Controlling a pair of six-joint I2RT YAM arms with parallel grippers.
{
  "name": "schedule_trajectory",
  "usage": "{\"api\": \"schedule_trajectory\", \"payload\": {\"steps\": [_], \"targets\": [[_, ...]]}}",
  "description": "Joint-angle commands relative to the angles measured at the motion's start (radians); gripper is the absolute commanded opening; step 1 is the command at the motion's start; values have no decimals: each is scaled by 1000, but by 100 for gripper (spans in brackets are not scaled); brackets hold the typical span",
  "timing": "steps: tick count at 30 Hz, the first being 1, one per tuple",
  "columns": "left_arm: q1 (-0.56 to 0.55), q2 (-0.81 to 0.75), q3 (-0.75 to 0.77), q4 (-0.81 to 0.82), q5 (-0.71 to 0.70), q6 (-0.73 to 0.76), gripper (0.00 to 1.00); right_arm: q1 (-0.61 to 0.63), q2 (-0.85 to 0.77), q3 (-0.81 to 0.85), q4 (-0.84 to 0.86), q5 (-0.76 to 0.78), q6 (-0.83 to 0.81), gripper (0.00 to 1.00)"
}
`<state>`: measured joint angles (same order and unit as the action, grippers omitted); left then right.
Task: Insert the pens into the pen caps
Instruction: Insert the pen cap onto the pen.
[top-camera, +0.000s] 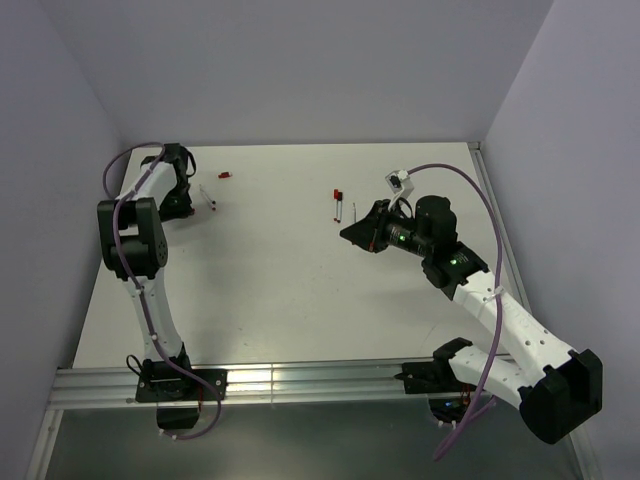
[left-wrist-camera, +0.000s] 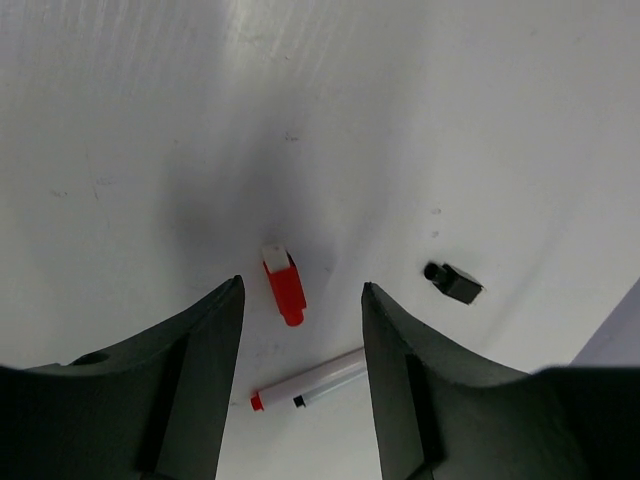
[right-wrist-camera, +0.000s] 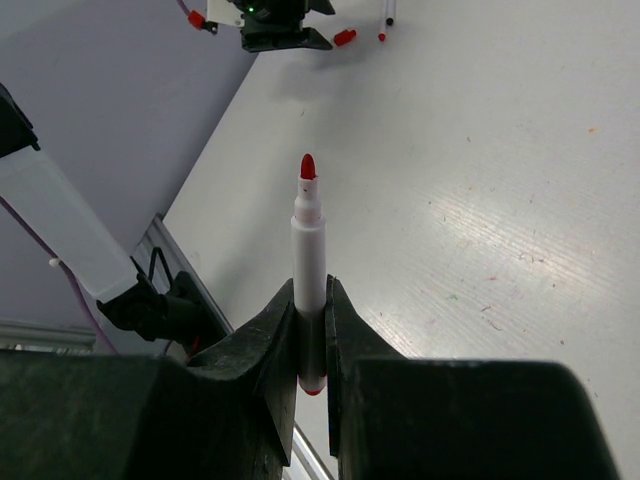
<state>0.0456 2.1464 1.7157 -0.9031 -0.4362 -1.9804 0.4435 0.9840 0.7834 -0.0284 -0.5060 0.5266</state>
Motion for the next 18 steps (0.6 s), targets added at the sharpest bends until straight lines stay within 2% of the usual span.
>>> {"api": "schedule_trajectory", "payload": {"steps": [1,14,18], "targets": [[3,26,39,-16,14,-14,55,-12,-1,7,47,-6,-2,0],[5,89,111,-54,31,-11,53,-25,10,2,56,-20,3,0],[5,113,139,-97,25,-6,48,-29,12,-3,58,-28,4,0]]}}
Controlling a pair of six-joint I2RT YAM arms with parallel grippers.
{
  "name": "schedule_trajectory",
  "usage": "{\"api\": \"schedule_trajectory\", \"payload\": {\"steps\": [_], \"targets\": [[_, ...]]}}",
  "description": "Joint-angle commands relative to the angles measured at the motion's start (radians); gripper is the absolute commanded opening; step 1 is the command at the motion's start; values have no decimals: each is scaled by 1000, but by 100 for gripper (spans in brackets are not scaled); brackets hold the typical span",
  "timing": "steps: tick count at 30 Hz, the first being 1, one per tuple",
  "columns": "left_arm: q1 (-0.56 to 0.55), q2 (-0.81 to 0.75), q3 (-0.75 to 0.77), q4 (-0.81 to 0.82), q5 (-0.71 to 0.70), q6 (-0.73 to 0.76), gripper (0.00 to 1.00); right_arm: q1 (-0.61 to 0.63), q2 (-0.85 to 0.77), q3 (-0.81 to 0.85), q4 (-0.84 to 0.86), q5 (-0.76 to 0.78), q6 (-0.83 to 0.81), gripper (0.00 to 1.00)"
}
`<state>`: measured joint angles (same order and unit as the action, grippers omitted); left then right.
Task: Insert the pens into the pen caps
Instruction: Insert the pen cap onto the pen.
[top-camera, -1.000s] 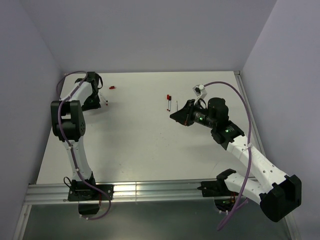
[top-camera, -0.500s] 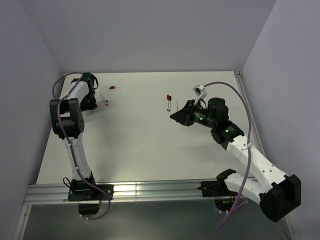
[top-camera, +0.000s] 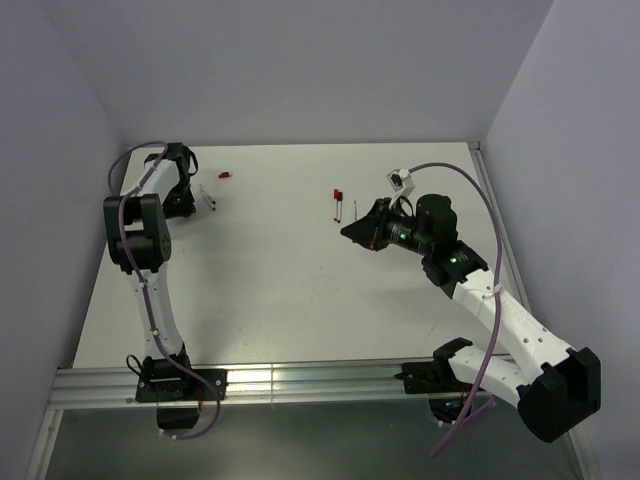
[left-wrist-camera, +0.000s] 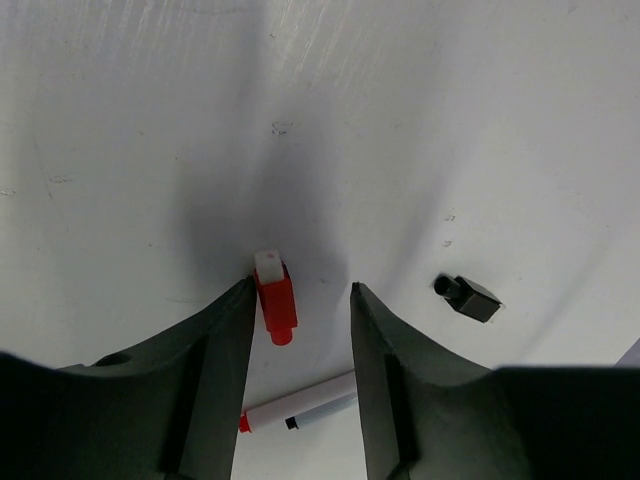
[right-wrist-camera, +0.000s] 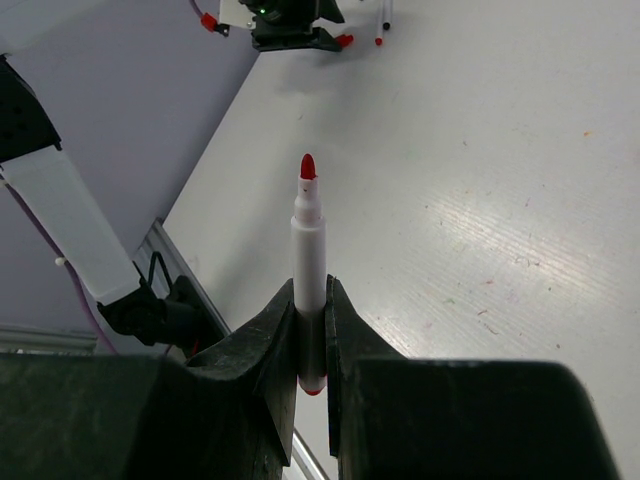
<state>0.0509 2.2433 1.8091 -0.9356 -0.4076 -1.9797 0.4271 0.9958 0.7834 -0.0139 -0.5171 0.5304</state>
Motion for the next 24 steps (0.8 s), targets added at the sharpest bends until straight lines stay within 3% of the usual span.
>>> {"api": "schedule_trajectory", "payload": {"steps": [1,12,24], "targets": [[0,22,62,-80,-7,-11,47,-13,0,-4,45,-18,2,0],[4,67,121,-132,27,15,44,-25,-2,-13,60,-44,10,0],[7,65,102,-125,56,24,32,-36,-2,-24,74,-72,17,0]]}}
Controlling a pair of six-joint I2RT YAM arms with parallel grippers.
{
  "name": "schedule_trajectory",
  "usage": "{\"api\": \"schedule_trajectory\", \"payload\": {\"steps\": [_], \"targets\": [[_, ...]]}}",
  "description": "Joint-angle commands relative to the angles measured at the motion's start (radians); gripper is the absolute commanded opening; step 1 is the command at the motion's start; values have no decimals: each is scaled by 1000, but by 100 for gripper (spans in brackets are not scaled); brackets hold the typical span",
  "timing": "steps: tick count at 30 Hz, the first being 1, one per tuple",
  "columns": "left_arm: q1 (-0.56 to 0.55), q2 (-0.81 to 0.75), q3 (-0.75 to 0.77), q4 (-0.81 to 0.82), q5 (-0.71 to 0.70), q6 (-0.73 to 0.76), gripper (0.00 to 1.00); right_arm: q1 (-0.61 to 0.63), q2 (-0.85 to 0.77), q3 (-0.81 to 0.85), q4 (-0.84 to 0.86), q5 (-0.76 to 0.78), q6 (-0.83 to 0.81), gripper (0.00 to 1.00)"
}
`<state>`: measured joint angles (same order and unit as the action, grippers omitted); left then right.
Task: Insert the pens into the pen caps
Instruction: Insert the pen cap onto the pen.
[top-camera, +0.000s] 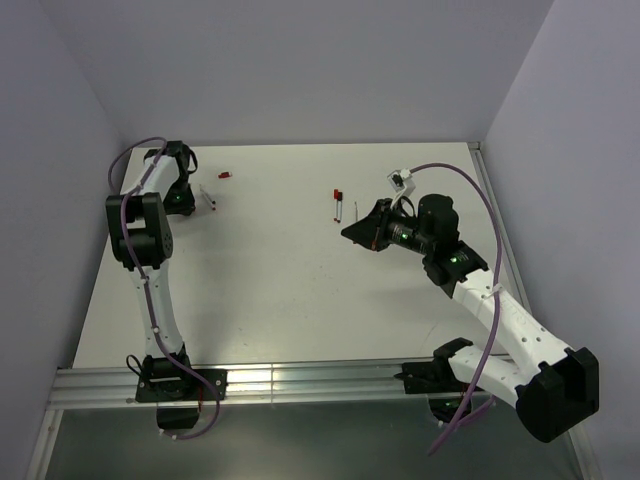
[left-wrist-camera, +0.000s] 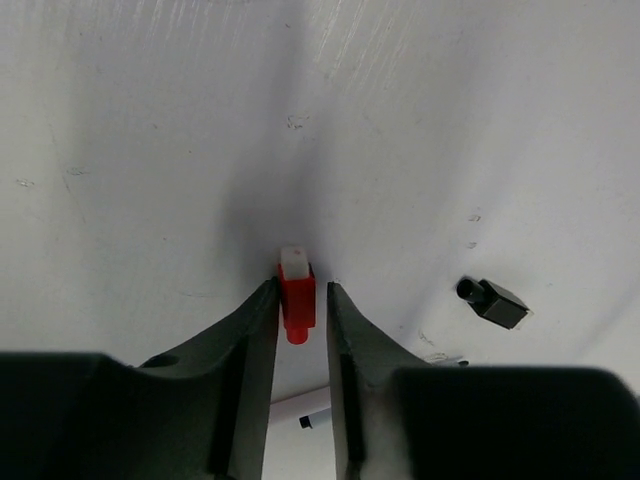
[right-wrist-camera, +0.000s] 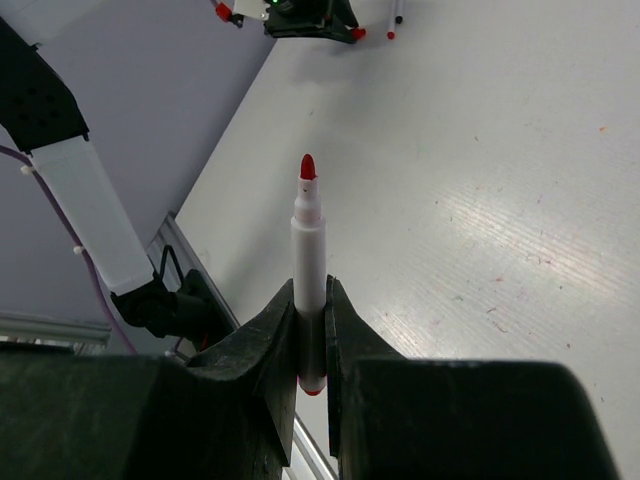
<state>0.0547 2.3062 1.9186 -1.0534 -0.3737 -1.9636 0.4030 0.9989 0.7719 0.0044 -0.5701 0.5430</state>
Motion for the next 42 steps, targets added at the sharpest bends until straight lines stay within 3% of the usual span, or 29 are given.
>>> {"api": "schedule_trajectory", "payload": {"steps": [1,8,14,21,28,35,42], "targets": [[4,-1,-10,-7,25,9,29,-12,-5,-13,57,-19,5,0],[8,-25,-56,67,61,77,0,-15,-3,-10,54,-22,3,0],[31,-85,-158,188,124,209,0,-16,-6,-13,52,-17,2,0],[34,-146,-211,259,194,535,0,-16,6,-16,60,-17,5,0],[16,-532,-519,553,297,805,0,-16,35,-11,62,-27,2,0],[-46,-827,-719,746,565,1075,0,-15,98,1,118,-88,54,0],[-99,-1037,-909,1019,939,1109,0,105,118,32,203,-24,126,0]]}}
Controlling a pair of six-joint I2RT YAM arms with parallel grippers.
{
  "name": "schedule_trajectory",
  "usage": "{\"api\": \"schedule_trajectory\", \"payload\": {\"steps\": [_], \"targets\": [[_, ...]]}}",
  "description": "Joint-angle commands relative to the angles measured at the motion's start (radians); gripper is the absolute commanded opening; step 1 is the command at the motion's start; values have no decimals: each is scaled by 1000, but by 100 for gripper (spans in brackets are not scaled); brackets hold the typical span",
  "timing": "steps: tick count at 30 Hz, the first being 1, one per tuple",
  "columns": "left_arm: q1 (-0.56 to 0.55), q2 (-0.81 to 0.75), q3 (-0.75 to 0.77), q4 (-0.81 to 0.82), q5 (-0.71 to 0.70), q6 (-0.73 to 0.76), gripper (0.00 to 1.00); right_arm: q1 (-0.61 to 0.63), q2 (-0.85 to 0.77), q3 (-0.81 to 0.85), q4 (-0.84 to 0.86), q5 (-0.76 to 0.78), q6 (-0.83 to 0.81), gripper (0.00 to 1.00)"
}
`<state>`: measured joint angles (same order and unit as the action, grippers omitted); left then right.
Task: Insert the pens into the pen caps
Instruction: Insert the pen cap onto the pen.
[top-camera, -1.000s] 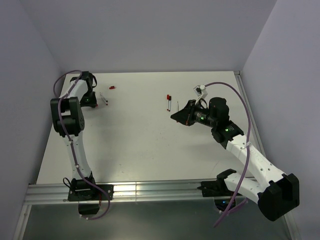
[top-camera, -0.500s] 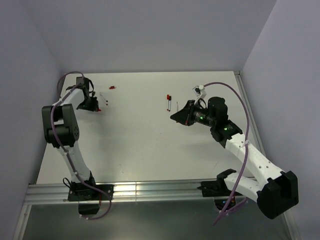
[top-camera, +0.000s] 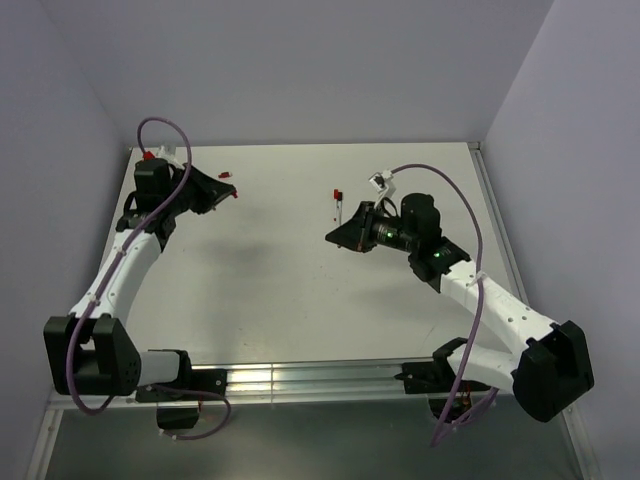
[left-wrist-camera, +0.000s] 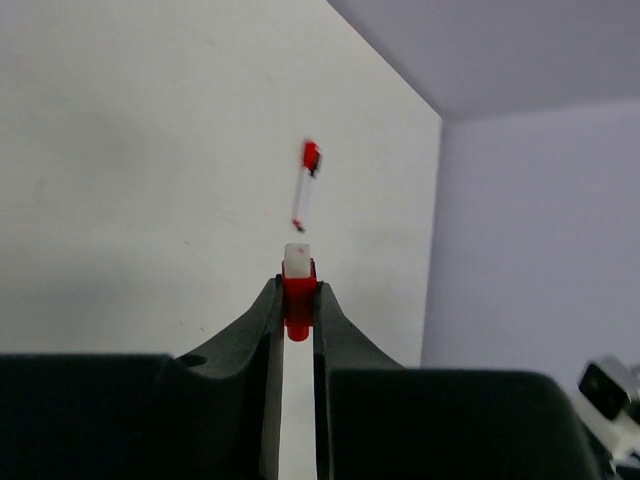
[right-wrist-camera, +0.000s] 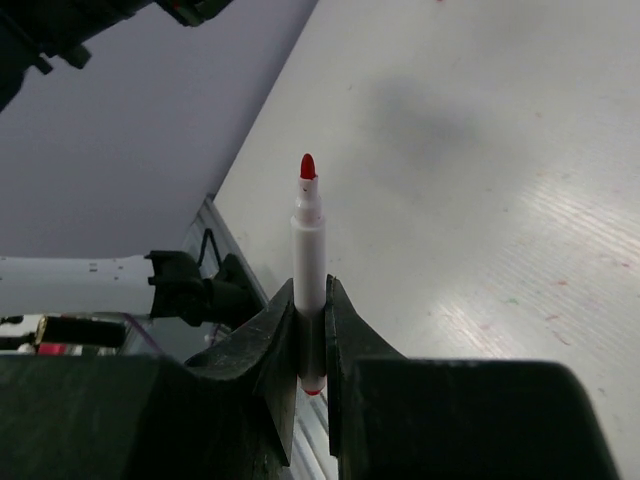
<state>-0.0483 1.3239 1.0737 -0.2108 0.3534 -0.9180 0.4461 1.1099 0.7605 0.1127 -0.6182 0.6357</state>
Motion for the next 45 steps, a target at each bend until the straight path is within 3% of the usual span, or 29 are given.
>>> {"api": "schedule_trajectory", "payload": {"steps": [1,9,16,24,45], "targets": [[4,-92,-86,201,276,59,0,81,17,48,107,49,38,0],[-25,-229,-267,591,499,-59,0,246,93,88,226,106,107,0],[-79,-265,-331,784,588,-137,0,356,189,164,258,141,104,0],[-93,-295,-360,857,611,-179,0,422,245,221,271,153,102,0],[-102,-292,-376,892,611,-194,0,454,275,246,280,161,111,0]]}}
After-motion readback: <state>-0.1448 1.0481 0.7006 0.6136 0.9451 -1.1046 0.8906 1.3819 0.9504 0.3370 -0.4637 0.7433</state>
